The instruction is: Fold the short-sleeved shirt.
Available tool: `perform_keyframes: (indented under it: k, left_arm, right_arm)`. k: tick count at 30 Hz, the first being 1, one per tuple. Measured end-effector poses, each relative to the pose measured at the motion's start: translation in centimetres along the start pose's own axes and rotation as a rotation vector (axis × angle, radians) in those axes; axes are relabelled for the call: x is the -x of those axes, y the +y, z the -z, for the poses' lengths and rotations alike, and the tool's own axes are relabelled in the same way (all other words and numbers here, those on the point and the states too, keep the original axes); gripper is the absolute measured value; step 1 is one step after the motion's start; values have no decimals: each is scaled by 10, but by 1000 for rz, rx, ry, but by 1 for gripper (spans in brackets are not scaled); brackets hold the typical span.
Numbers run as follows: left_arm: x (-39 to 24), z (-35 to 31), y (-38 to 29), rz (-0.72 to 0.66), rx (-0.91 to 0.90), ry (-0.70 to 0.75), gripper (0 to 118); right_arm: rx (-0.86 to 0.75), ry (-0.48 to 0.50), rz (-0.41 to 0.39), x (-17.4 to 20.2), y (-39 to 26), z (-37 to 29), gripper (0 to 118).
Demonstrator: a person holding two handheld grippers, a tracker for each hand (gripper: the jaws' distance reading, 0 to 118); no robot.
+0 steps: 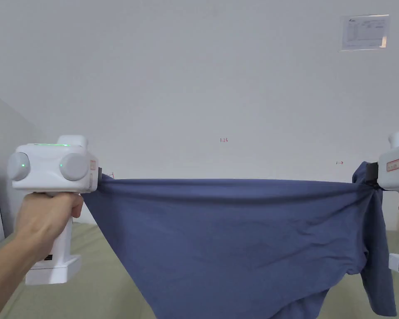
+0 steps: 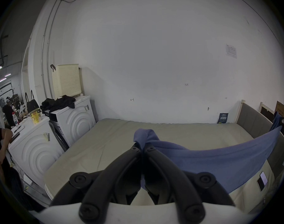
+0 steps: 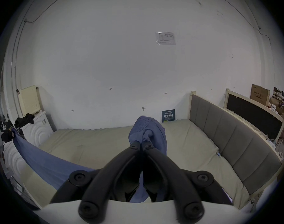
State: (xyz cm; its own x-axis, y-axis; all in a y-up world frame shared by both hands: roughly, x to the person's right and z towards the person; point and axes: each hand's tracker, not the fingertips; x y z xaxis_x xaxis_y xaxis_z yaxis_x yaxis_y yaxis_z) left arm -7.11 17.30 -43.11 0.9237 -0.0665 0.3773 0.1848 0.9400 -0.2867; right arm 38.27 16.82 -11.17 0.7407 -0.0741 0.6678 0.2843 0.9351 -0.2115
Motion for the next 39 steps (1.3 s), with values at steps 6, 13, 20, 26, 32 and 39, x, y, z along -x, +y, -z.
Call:
perform_keyframes:
  k: [6,13,20,26,32,39]
  left_arm:
    - [-23,56,13,5,1,37,0]
    - [-44,116,22,1,5,93,0]
    - [-50,161,8,-32,-12,124,0]
    - [-52,195,-29,-16,24,125,0]
    - [-50,211,-113,9,150,59,0]
    - [-34,168,-249,-14,340,-34,0]
  right_arm:
    - [7,-16,-9,8,9,64,2]
    - [-15,-28,-51,29,29,123,2]
    - [-54,-35,-99,48,22,168,2]
    - [-68,-58,-121,50,-17,197,2]
    - [73,-46,-109,35,-104,204,2]
    - [219,-56,-101,2,-232,139,2]
